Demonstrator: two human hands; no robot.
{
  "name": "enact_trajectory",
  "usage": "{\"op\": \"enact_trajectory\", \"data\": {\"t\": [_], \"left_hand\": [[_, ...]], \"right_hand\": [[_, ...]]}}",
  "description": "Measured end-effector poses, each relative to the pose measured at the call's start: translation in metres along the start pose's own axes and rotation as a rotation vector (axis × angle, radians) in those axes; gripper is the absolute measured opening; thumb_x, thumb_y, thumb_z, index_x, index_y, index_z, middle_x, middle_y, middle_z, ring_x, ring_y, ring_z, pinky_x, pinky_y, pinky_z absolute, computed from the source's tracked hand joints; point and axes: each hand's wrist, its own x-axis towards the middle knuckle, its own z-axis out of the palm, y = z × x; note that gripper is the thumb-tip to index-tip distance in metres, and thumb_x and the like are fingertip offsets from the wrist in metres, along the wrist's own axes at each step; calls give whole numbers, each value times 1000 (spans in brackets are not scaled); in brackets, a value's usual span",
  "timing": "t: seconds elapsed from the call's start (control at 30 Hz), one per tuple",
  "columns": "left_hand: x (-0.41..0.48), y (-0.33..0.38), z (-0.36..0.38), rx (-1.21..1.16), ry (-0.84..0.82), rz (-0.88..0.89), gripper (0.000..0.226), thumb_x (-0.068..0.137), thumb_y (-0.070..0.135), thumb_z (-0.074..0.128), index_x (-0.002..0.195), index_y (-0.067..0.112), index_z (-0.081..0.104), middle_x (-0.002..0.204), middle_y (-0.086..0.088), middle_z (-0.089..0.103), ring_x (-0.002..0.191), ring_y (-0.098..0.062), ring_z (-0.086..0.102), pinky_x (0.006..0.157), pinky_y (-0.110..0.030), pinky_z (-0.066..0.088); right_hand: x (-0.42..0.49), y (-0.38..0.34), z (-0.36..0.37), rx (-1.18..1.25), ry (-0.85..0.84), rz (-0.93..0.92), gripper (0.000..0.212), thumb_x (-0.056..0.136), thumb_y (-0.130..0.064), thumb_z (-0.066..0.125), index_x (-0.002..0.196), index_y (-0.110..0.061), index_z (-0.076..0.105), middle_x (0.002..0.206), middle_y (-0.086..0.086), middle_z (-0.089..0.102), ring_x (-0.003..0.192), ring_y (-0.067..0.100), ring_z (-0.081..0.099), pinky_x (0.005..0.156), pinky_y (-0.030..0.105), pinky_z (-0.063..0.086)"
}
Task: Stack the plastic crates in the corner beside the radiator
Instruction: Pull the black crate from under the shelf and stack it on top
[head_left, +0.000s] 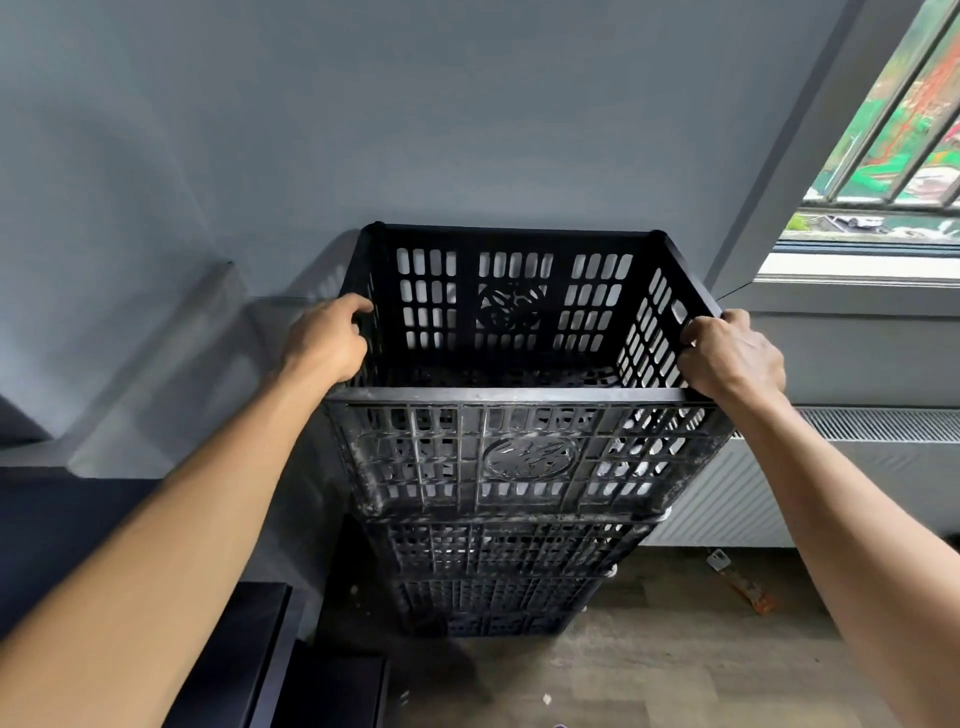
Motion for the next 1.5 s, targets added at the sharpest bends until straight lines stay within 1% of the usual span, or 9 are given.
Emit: {"op": "enact_trajectory", "data": {"t": [0.27,0.4,0.63,0.87,1.07,1.27,1.37,1.43,1.5], "left_hand": [[3,-3,5,-47,40,-44,37,96,7,46,119,30,63,104,-15,70,85,-36,70,76,-44,60],[4,-10,6,-97,24,-56,44,92,3,46,118,36,60,111,-12,66,89,-35,70,76,-47,60],[-10,-15,3,-79,28,-61,44,95,6,45,125,37,55,114,-11,65,80,-29,72,74,-42,62],[-22,-7,-2,-124,4,-104,41,99,6,45,130,31,56,110,-12,66,73,-27,72,50,-28,56],[-25,-5,-3,-191,4,-86,36,101,9,43,130,27,56,97,-15,69,70,-26,71,62,-34,60],[-28,-1,-7,-187,5,-82,36,101,10,45,127,32,55,103,-11,68,74,-25,73,67,-43,62],[-27,-1,-9,-72,-9,-53,48,99,15,46,136,43,39,116,-15,67,85,-30,72,74,-45,61],[-26,2,-11,100,-30,-24,56,97,16,47,146,32,26,130,-17,60,104,-38,64,88,-46,55],[-23,9,-12,245,-47,-27,57,95,12,49,147,16,25,134,-21,54,112,-42,57,87,-45,50]], "right_hand": [[-3,-4,1,18,48,38,31,91,-14,57,119,-24,66,121,15,50,101,43,58,86,45,50],[-5,-4,2,15,70,2,50,89,-7,52,135,-27,47,123,16,51,99,43,60,80,46,50],[-2,-5,6,-18,105,-3,42,90,-10,52,130,-9,39,120,20,53,96,45,61,75,47,48],[-4,5,9,-33,66,-31,62,90,-5,52,147,-8,27,127,21,48,103,46,59,81,47,49],[-7,11,8,-33,67,-38,56,88,-5,56,139,-4,35,122,22,50,99,47,61,77,46,49],[-8,8,8,-38,77,-27,60,91,-9,52,146,-5,29,126,22,48,102,48,59,80,47,48],[-7,5,12,-61,58,-13,65,90,-9,52,148,-5,24,126,23,47,106,46,57,84,48,47],[-4,5,12,-73,18,-13,71,88,-10,55,150,-6,19,128,22,45,110,44,55,87,47,47],[1,5,11,-93,-20,-9,78,87,-12,58,151,-6,15,132,20,42,113,41,55,88,45,47]]}}
